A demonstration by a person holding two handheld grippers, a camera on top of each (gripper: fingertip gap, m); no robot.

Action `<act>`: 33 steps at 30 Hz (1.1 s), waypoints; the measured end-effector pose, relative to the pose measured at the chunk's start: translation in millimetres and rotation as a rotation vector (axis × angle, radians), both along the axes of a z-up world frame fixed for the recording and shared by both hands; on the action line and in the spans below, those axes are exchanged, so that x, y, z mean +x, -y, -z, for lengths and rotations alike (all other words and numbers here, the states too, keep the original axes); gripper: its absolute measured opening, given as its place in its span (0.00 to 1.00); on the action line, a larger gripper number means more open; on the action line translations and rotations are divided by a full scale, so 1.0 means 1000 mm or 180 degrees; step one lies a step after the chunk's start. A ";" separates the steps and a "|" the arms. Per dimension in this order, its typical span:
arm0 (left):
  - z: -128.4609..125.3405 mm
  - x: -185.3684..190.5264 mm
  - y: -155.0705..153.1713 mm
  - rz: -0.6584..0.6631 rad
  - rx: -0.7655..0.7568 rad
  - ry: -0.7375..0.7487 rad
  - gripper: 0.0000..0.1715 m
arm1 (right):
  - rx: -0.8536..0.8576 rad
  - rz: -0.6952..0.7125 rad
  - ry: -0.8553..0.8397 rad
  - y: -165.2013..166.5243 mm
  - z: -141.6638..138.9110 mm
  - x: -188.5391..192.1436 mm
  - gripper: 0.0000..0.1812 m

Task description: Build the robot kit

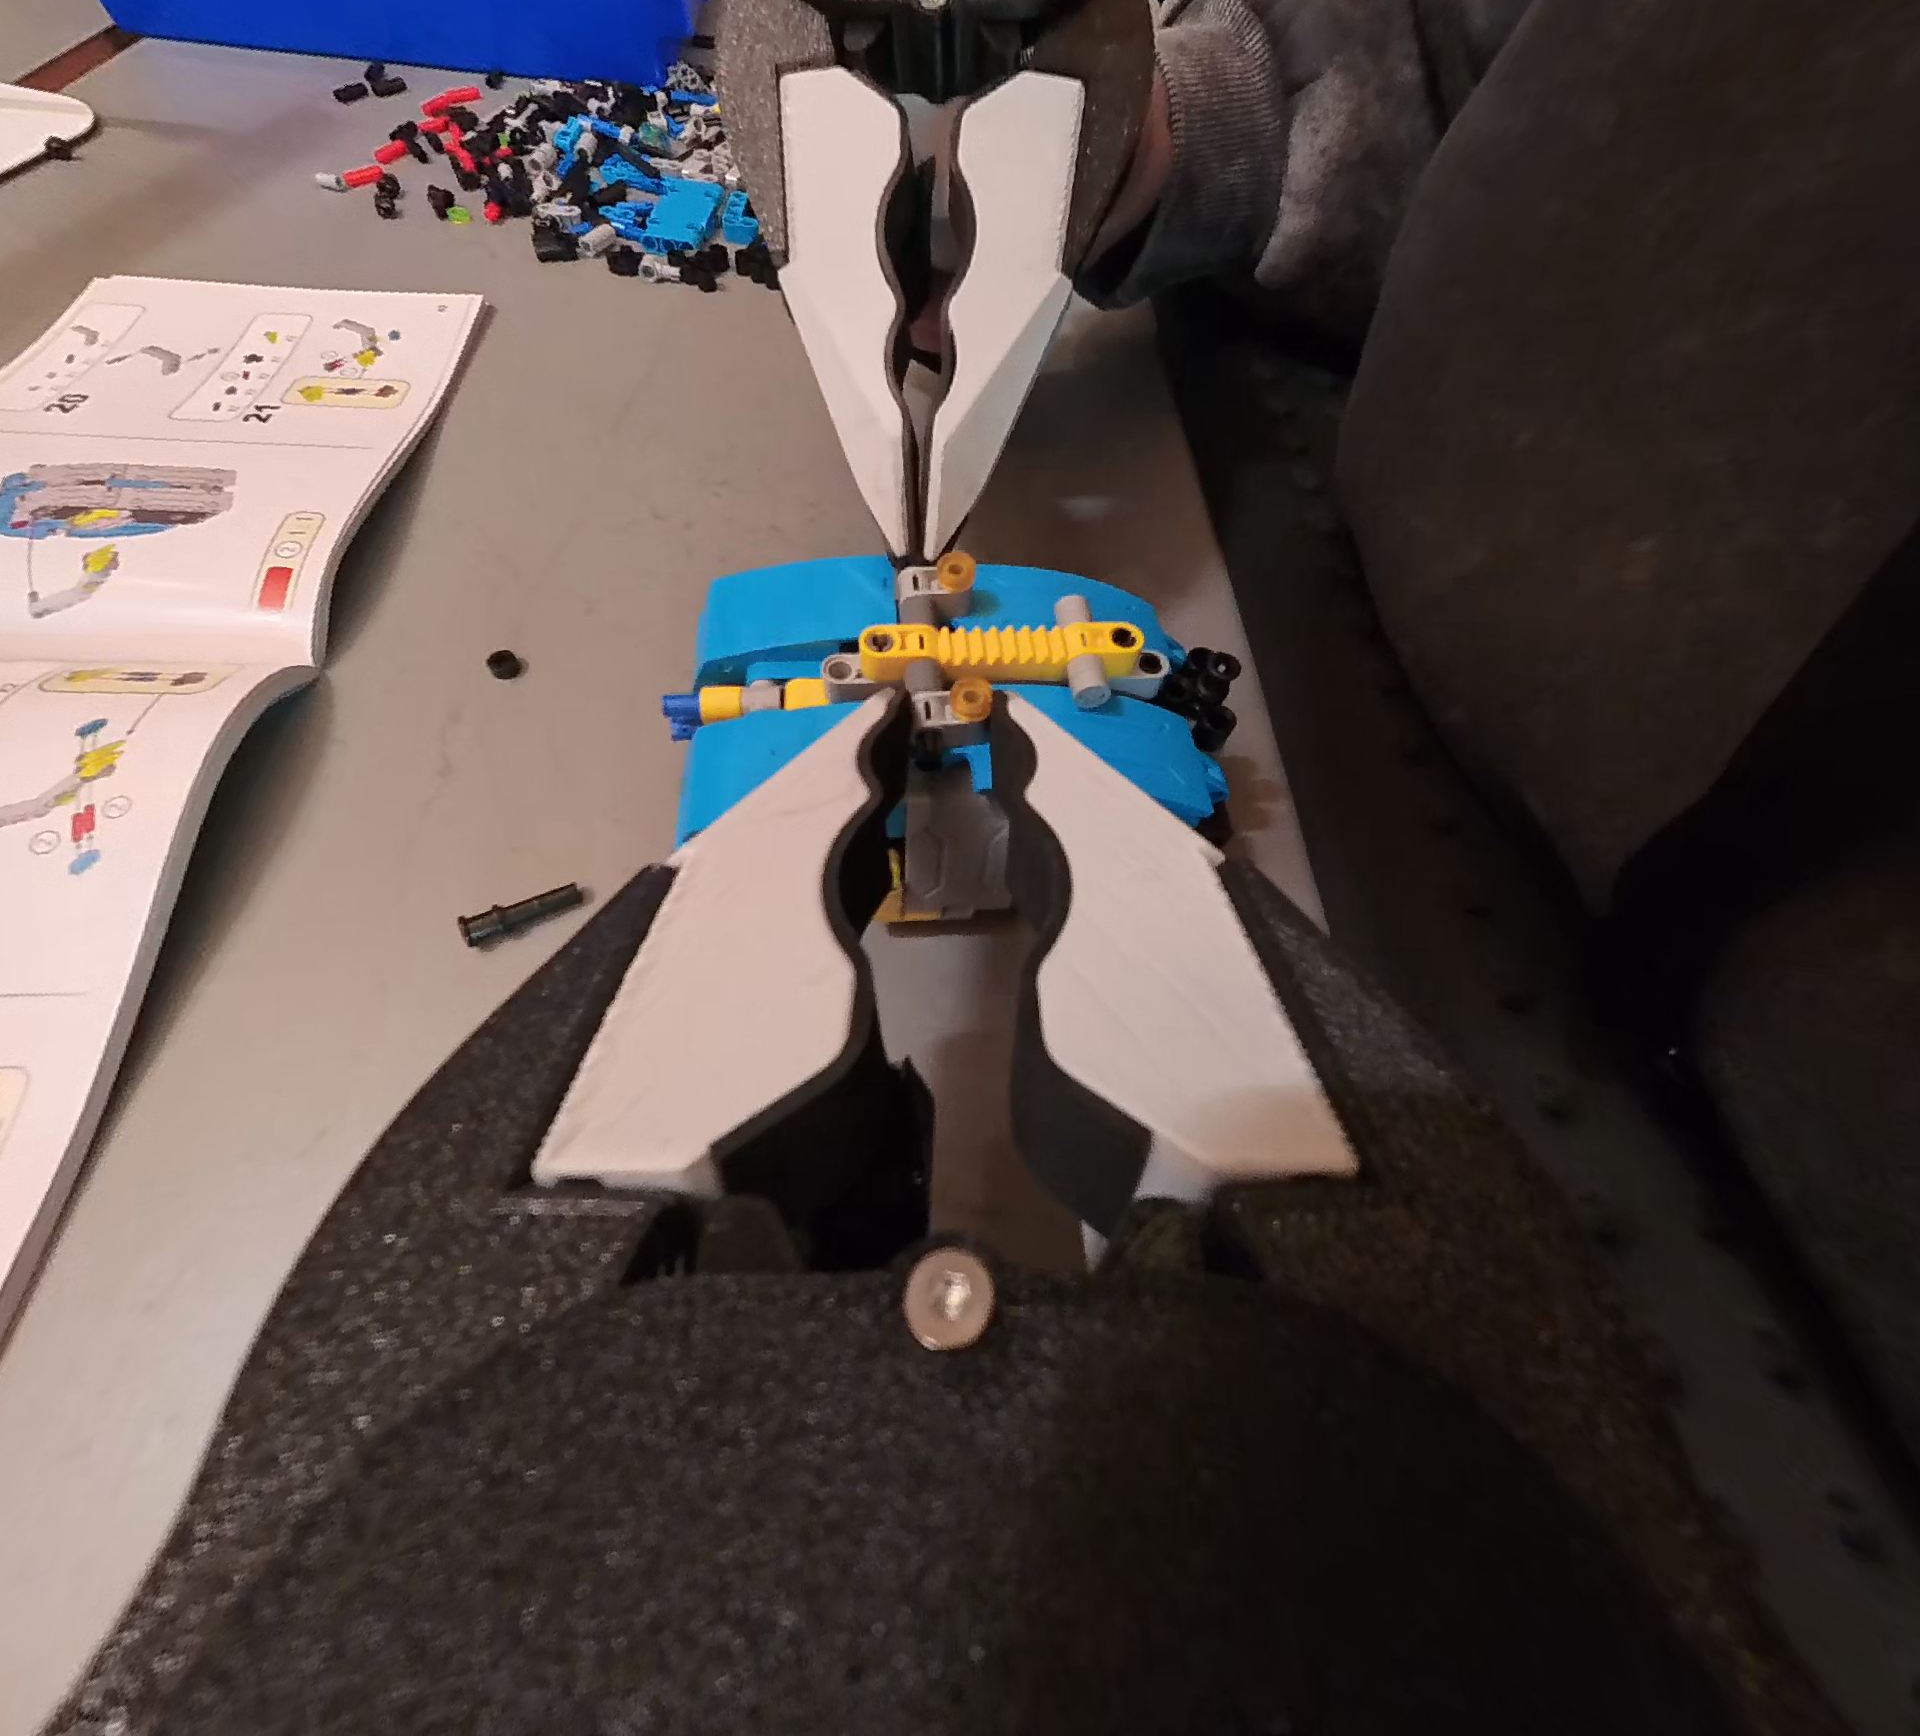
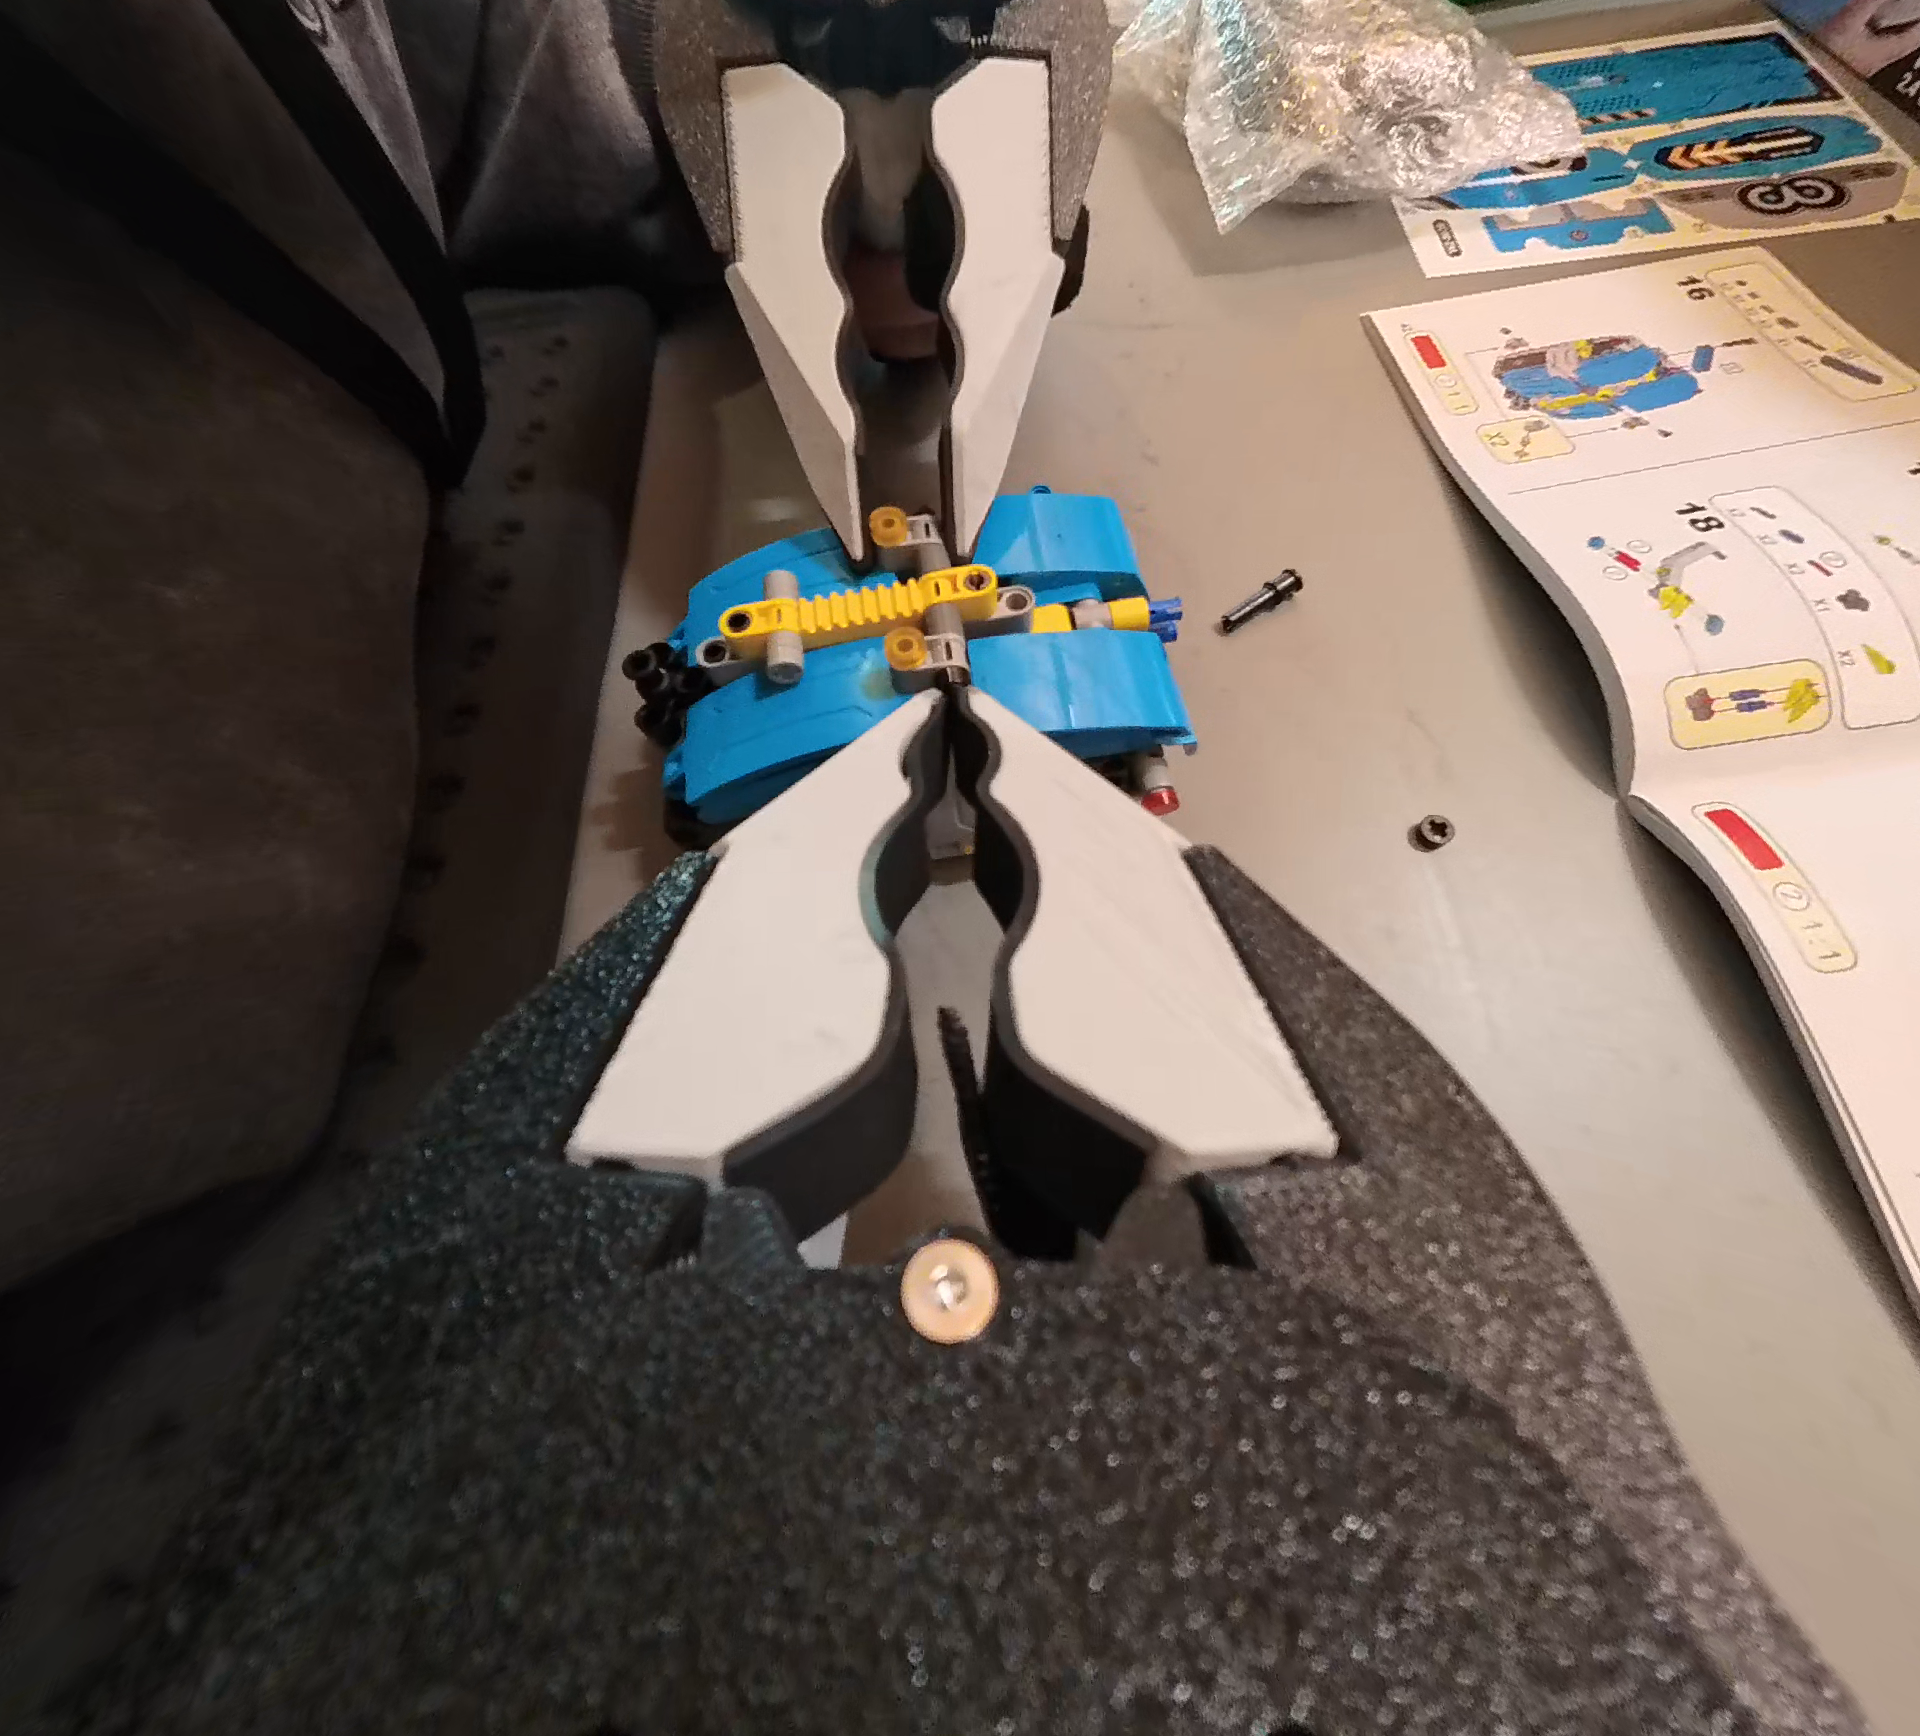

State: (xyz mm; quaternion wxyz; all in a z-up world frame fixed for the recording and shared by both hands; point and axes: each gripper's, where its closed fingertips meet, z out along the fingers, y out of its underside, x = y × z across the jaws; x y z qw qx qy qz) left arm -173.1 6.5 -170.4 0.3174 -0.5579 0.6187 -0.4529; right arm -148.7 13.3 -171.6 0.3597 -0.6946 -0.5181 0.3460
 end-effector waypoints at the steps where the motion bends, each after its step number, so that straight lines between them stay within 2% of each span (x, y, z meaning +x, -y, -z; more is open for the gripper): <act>1: 0.000 0.001 0.000 -0.0011 0.0007 0.0008 0.09 | -0.0014 0.0010 -0.0003 0.000 0.000 0.001 0.00; 4: 0.000 0.003 0.000 -0.0031 -0.0026 0.0021 0.09 | -0.0016 0.0024 -0.0049 -0.002 0.000 0.005 0.00; 7: 0.000 0.004 0.003 -0.0014 0.0013 0.0024 0.09 | 0.0132 0.0223 -0.0022 -0.020 -0.007 0.021 0.00; 8: 0.000 0.005 0.003 -0.0020 -0.0003 0.0021 0.09 | 0.0063 0.0327 0.0022 -0.029 -0.005 0.026 0.03; 10: -0.001 0.006 0.003 -0.0048 -0.0035 0.0018 0.09 | -0.0071 0.0621 0.0369 -0.053 0.013 0.037 0.13; 14: -0.001 0.008 0.002 -0.0140 -0.0059 0.0003 0.09 | -0.0013 0.0944 0.0813 -0.097 0.045 0.033 0.15; 16: -0.001 0.007 0.003 -0.0173 -0.0043 -0.0024 0.09 | -0.0095 0.0901 0.0922 -0.101 0.055 0.024 0.15; 19: -0.006 0.004 -0.002 -0.0289 -0.0020 0.0006 0.16 | 0.0032 0.0953 0.1007 -0.106 0.055 0.028 0.10; 24: -0.030 -0.003 -0.016 -0.0425 0.0005 0.0396 0.16 | -0.0077 0.0979 0.0972 -0.105 0.059 0.034 0.09; 29: -0.043 -0.011 -0.044 -0.0827 0.0243 0.0676 0.16 | -0.0350 0.0964 0.0762 -0.104 0.056 0.030 0.04; 31: -0.043 -0.013 -0.053 -0.1002 0.0620 0.0666 0.15 | -0.0561 0.0868 0.0192 -0.096 0.028 0.011 0.04; 33: -0.047 -0.014 -0.054 -0.1105 0.1030 0.0701 0.16 | -0.1007 0.0575 -0.0744 -0.078 -0.021 -0.016 0.04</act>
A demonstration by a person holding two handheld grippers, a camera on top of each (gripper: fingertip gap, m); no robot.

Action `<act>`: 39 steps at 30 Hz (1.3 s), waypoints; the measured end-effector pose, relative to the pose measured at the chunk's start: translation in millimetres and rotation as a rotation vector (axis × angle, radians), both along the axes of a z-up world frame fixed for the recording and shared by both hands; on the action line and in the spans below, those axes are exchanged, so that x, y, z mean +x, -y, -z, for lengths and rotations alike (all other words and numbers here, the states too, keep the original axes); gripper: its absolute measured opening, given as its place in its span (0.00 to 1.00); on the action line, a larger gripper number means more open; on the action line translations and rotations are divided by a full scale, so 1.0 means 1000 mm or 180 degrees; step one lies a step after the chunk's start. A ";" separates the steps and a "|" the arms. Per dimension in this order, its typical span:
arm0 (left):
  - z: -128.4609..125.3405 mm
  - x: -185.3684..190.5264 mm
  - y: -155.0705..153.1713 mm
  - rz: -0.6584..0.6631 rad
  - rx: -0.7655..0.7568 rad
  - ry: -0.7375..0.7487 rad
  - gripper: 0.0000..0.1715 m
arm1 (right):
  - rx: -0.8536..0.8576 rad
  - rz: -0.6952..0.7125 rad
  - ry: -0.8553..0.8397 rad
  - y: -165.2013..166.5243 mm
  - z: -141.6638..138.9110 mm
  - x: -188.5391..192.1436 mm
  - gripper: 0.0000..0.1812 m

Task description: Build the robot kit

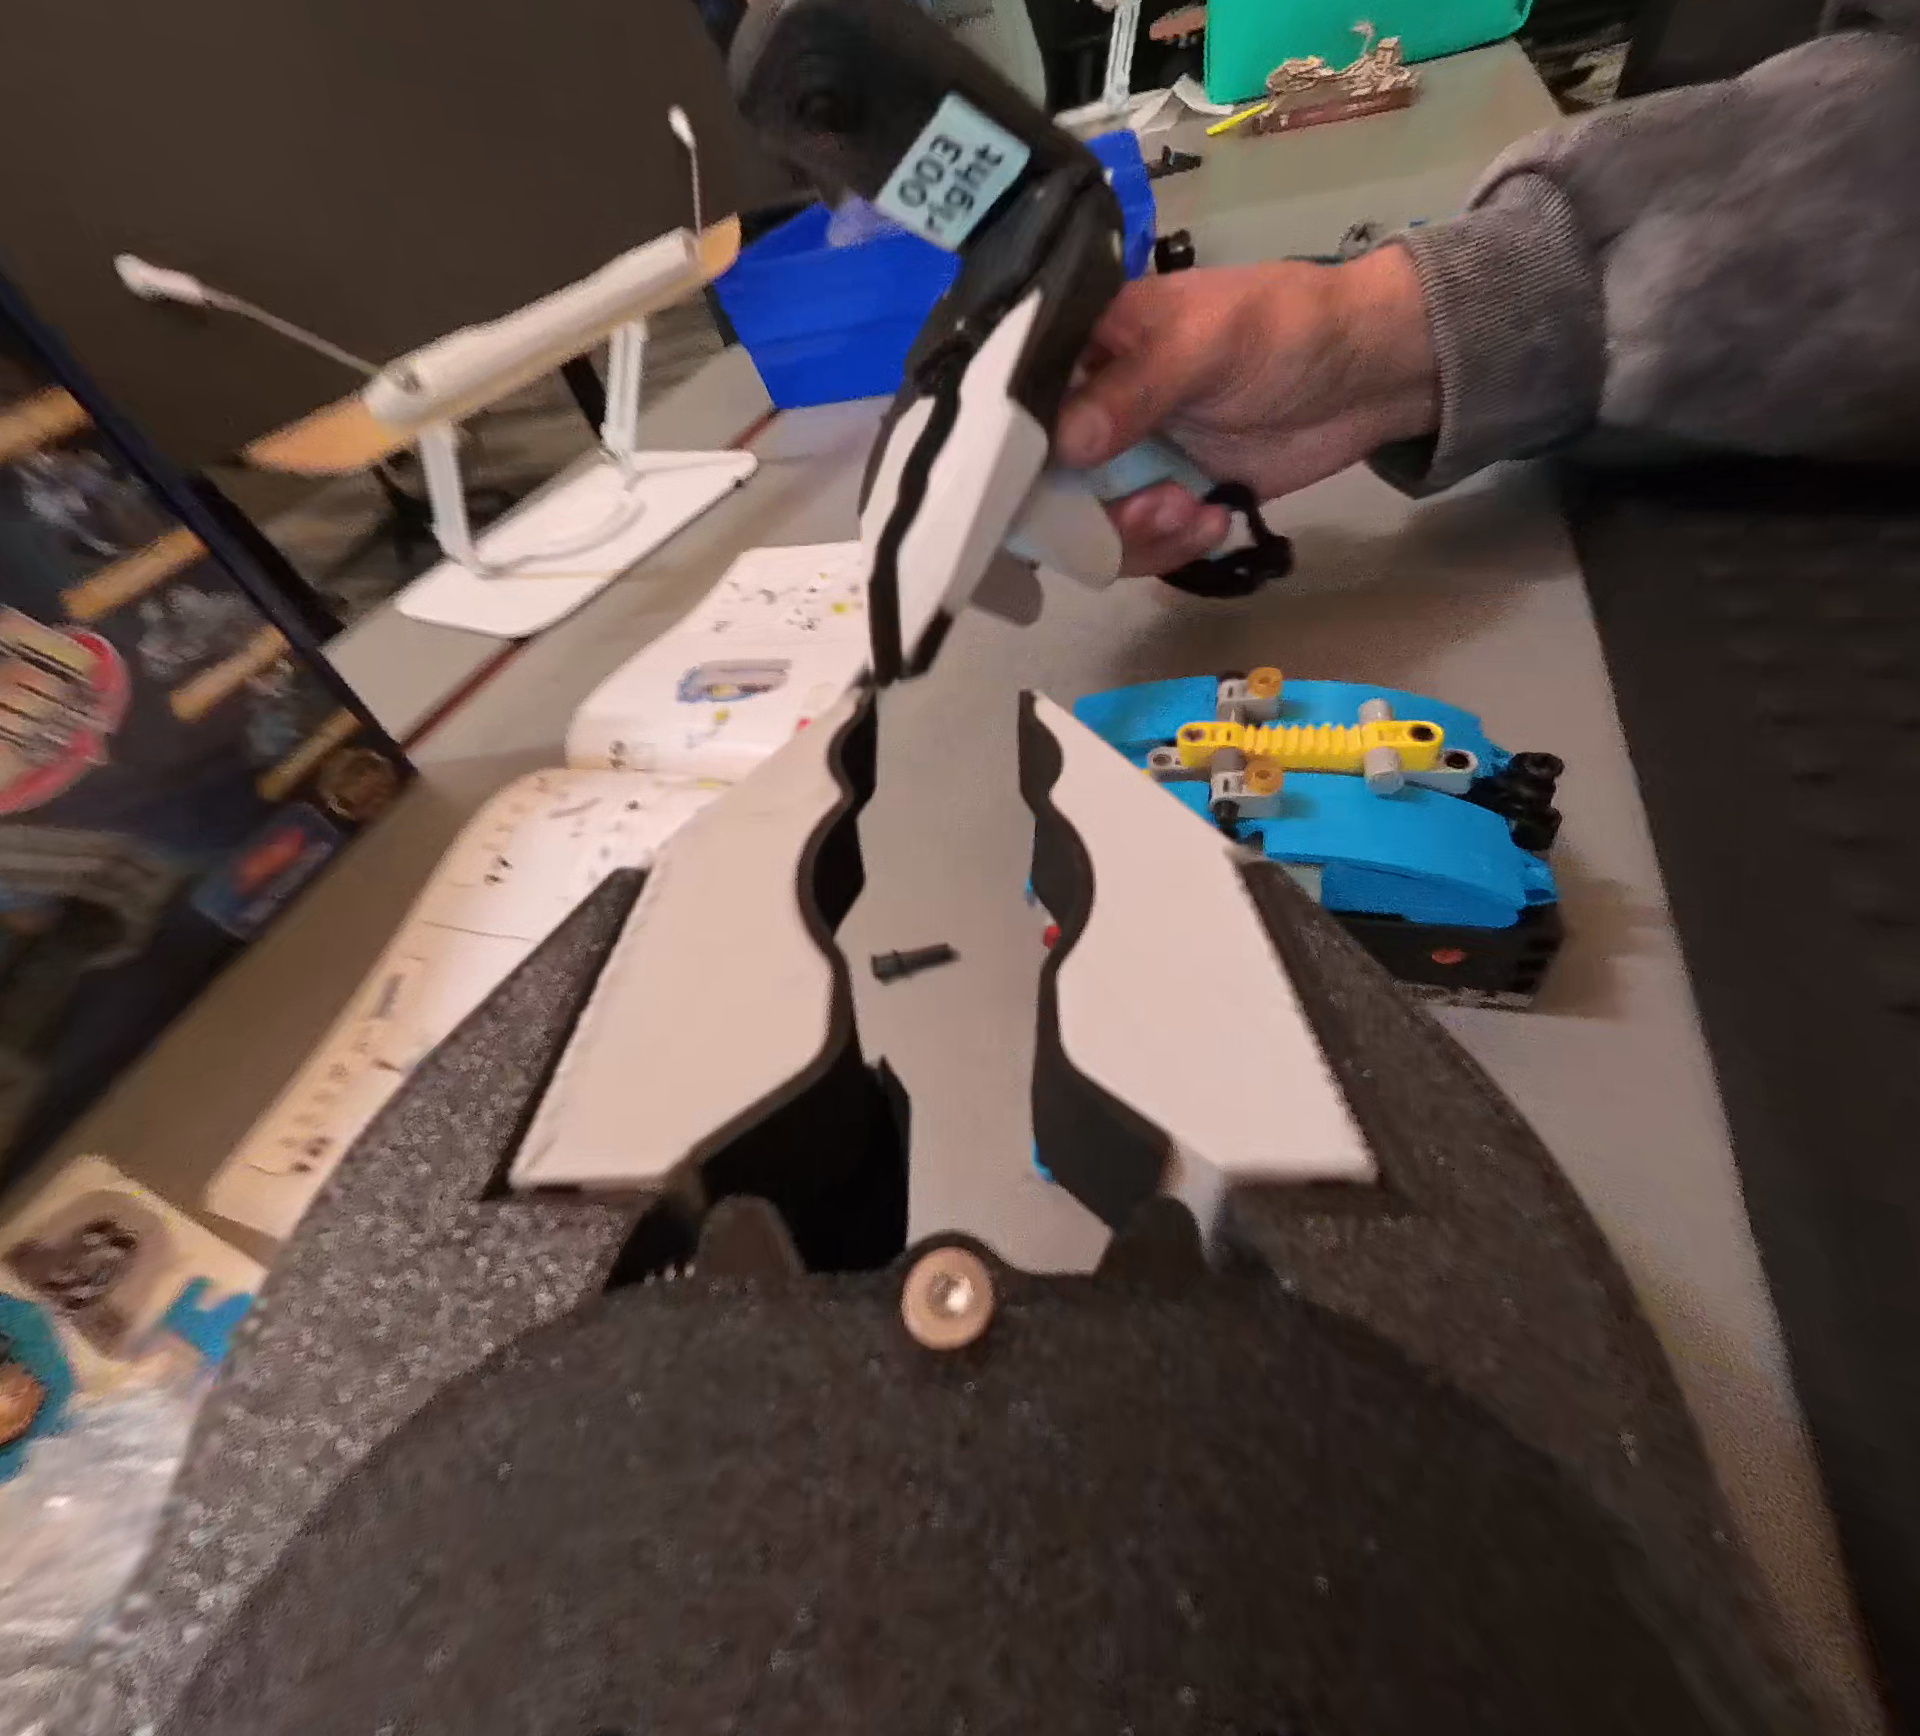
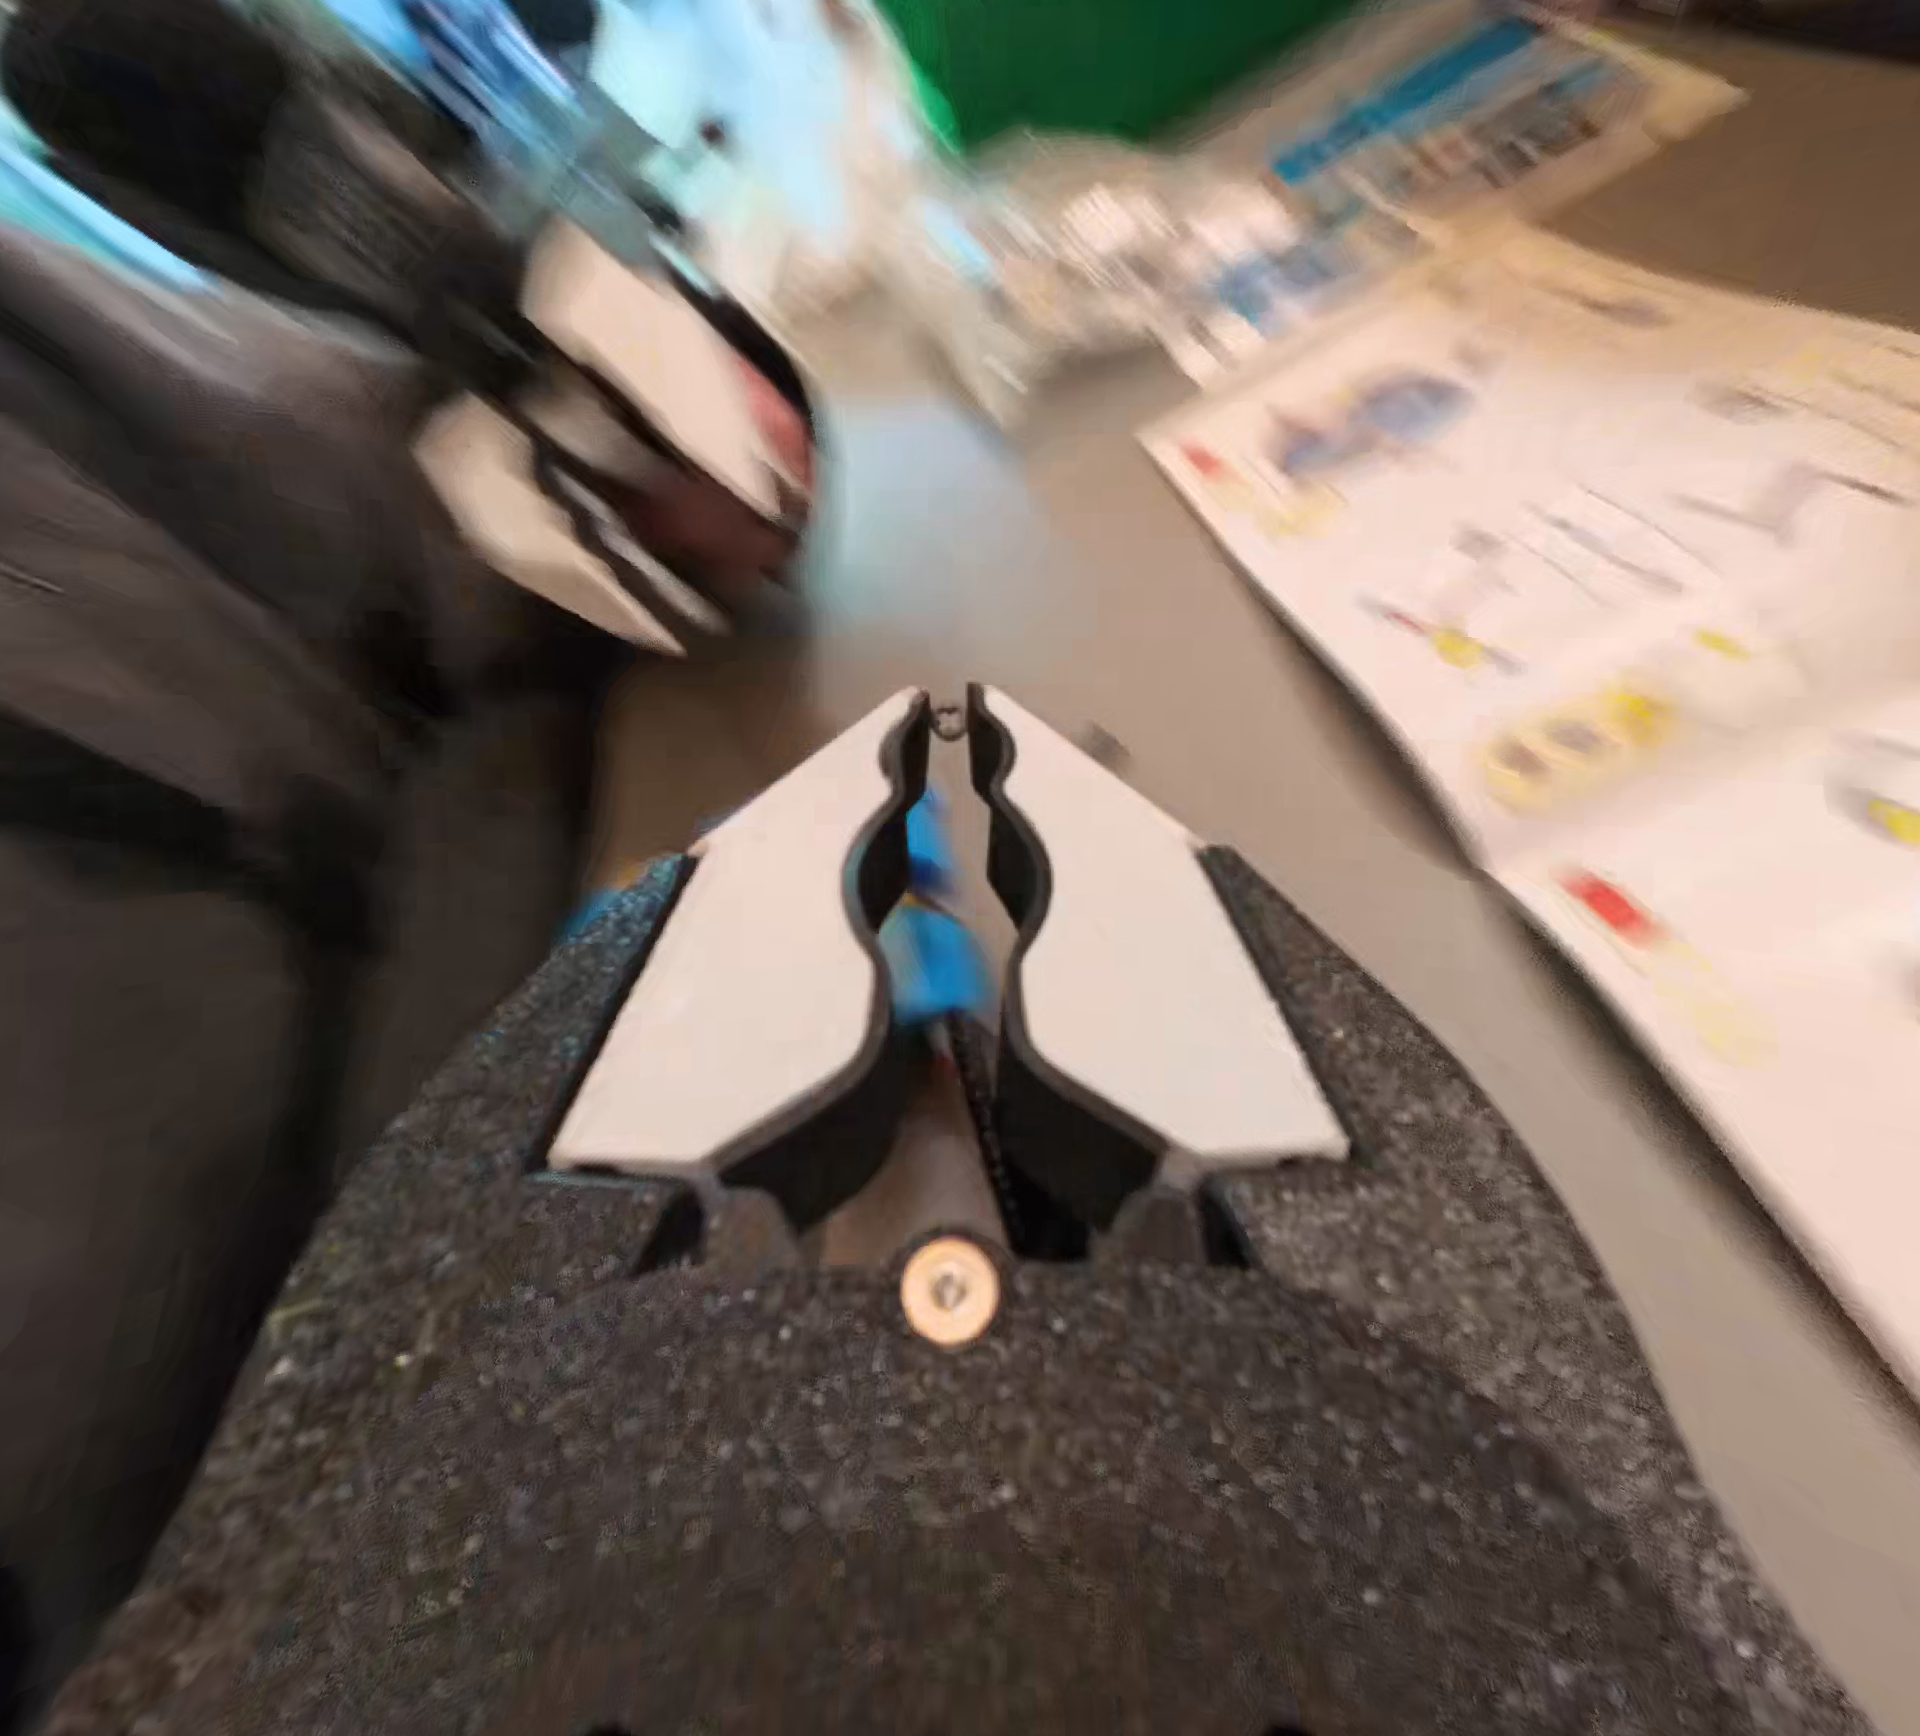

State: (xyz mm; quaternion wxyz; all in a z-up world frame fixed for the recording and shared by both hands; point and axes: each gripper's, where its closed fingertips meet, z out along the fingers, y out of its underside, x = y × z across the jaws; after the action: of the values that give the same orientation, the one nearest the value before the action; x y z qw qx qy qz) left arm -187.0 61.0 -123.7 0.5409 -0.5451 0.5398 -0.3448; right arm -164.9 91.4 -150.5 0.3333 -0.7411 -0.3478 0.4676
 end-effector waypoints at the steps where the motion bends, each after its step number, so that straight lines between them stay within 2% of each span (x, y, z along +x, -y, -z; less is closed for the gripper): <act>1: -0.005 0.000 0.003 -0.0033 0.0176 0.0045 0.15 | -0.0215 -0.0103 -0.0517 0.008 -0.024 -0.010 0.03; 3: -0.019 -0.003 0.005 -0.0168 0.0560 0.0192 0.15 | -0.0523 -0.0192 -0.1149 0.017 -0.050 -0.022 0.03; 7: -0.039 -0.010 0.007 -0.0468 0.1212 0.0325 0.14 | -0.1002 -0.0342 -0.1827 0.028 -0.072 -0.034 0.03; 10: -0.043 -0.011 0.008 -0.0544 0.1363 0.0331 0.13 | -0.1296 -0.0416 -0.2100 0.030 -0.076 -0.037 0.03; 15: -0.038 -0.010 0.002 -0.0632 0.1343 0.0246 0.11 | -0.1379 -0.0414 -0.2230 0.028 -0.076 -0.038 0.04; 20: -0.043 -0.011 0.003 -0.0673 0.1385 0.0334 0.11 | -0.1397 -0.0401 -0.2182 0.029 -0.074 -0.044 0.03; 26: -0.042 -0.011 0.004 -0.0644 0.1400 0.0310 0.04 | -0.1538 -0.0460 -0.2231 0.032 -0.072 -0.050 0.03; 33: -0.035 -0.010 0.002 -0.0625 0.1257 0.0218 0.04 | -0.1418 -0.0263 -0.2054 0.023 -0.063 -0.042 0.02; 36: -0.027 -0.008 0.009 -0.0388 0.0990 0.0146 0.04 | -0.1137 -0.0068 -0.1777 0.016 -0.057 -0.024 0.02; 39: 0.001 -0.007 0.034 0.0239 0.0292 -0.0111 0.04 | -0.0512 -0.0397 -0.0962 0.045 -0.042 -0.010 0.00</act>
State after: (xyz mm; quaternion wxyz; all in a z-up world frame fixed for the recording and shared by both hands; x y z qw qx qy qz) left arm -193.6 27.1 -124.5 0.5425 -0.5051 0.5844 -0.3301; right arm -175.3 46.6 -108.7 0.2917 -0.6638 -0.3005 0.6197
